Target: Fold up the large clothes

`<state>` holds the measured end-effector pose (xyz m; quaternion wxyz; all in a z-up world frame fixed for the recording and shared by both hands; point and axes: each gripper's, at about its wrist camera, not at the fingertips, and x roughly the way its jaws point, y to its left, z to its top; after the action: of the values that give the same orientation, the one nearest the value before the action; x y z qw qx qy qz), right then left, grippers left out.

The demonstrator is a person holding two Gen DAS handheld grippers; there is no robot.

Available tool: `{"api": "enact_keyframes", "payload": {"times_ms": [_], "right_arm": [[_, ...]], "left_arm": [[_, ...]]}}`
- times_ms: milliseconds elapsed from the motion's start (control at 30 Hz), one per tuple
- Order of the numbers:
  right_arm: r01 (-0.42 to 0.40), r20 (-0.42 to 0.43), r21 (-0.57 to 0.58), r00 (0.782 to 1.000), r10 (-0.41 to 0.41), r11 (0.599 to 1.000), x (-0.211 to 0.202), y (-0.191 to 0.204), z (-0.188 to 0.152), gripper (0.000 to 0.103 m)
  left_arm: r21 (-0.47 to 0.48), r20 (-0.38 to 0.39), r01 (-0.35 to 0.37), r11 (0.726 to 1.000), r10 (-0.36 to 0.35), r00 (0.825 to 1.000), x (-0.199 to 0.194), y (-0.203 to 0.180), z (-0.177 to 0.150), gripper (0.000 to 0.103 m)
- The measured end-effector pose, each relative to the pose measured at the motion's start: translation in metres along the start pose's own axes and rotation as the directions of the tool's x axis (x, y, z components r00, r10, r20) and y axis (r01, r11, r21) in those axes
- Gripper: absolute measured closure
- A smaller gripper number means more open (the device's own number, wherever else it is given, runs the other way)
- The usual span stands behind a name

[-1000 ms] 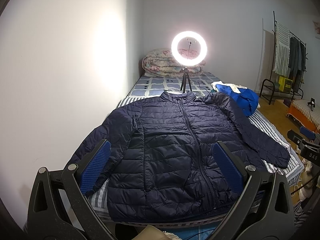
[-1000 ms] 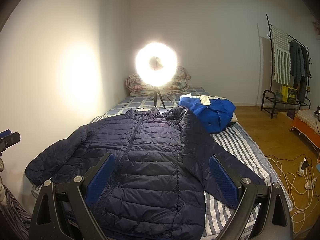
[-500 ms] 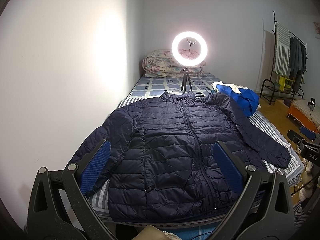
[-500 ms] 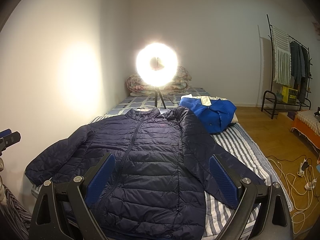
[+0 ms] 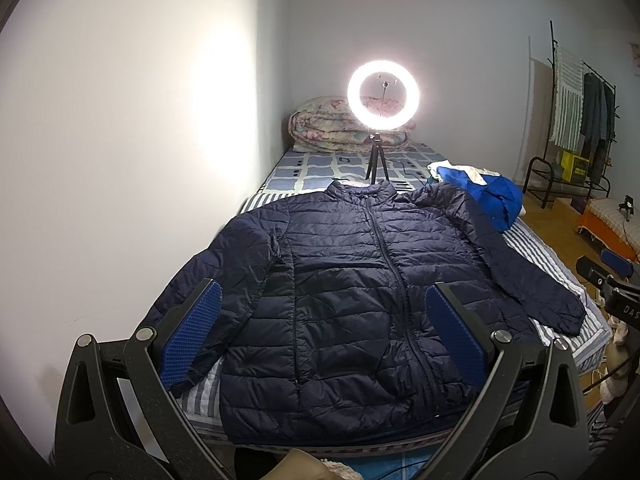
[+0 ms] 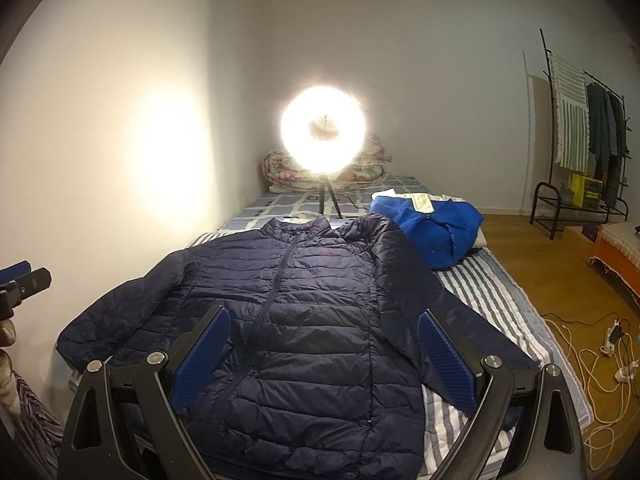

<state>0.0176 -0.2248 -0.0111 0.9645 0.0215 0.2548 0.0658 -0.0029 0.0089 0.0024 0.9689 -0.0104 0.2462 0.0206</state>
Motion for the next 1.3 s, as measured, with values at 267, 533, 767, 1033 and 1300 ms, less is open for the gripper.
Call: {"api": "enact_keyframes", "payload": {"times_ms": [267, 533, 767, 1033, 1300], "right_arm": [[-0.086, -0.007, -0.046, 0.996, 0.086, 0.995, 0.018, 0.033, 0.007, 0.006], [-0.283, -0.027, -0.147, 0.959, 0.282, 0.948, 0.054, 0.089, 0.015, 0.007], [-0.500, -0.175, -0.289, 0.866, 0.468, 0.816, 0.092, 0.169, 0.017, 0.016], [-0.748, -0.438, -0.317, 0.661, 0.609, 0.583, 0.144, 0.270, -0.018, 0.046], [-0.866, -0.615, -0.327, 0.498, 0.611, 0.377, 0.173, 0.365, -0.083, 0.059]], "left_arm": [[-0.021, -0.015, -0.036, 0.999, 0.035, 0.999, 0.004, 0.020, -0.006, 0.000], [-0.019, -0.015, -0.063, 0.998, 0.063, 0.998, -0.002, 0.045, -0.025, 0.000], [-0.026, -0.021, -0.074, 0.997, 0.073, 0.997, -0.026, 0.061, -0.056, 0.000], [-0.080, -0.099, -0.063, 0.995, 0.054, 0.994, -0.042, 0.073, -0.094, 0.009], [-0.172, -0.172, -0.056, 0.983, 0.026, 0.985, -0.035, 0.098, -0.115, 0.016]]}}
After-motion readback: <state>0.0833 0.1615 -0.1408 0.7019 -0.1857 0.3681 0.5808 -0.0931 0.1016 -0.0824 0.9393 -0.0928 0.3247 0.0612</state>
